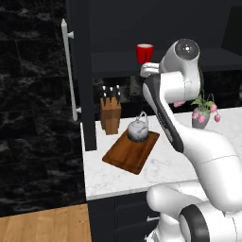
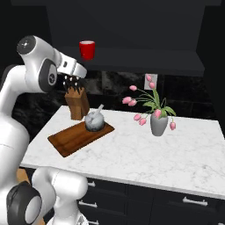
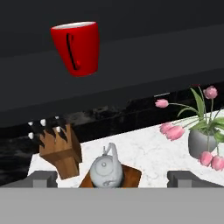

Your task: Pick the kettle from the counter and place it on the tray. Then pick the mug from the cabinet and place it on the tray. Then close the cabinet doors.

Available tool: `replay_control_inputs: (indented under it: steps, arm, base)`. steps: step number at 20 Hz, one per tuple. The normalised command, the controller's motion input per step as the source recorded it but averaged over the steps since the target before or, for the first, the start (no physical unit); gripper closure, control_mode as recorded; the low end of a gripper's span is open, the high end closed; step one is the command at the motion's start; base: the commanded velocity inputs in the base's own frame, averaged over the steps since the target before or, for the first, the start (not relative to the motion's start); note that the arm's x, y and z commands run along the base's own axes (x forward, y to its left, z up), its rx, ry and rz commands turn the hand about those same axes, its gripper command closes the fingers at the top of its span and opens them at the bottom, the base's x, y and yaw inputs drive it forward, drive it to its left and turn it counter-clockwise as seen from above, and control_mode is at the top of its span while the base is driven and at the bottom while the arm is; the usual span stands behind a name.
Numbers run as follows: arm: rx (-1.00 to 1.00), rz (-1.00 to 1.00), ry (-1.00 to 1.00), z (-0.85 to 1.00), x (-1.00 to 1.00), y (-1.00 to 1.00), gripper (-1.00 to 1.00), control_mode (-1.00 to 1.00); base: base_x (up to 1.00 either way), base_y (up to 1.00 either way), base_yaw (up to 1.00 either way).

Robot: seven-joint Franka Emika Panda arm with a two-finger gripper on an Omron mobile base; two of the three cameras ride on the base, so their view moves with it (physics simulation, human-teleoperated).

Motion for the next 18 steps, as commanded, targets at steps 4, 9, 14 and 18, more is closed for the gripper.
replay_control_inputs:
  steps: [4,9,14,18]
  arm:
    - [-0.03,0.0,0.1,0.3,0.62,0.15,-1.0,-1.0]
    - [0.0,-0.02,0.01,0.05,0.6,0.12,-1.0,-1.0]
    - [0.0,-0.05,0.0,0.12,0.48,0.01,-1.0,-1.0]
    - [0.0,-0.06,0.0,0.03,0.44,0.0,-1.0,-1.0]
  base:
    - [0.0,0.0,0.0]
    - [0.0,0.0,0.0]
    - [0.0,0.0,0.0]
    - [0.0,0.0,0.0]
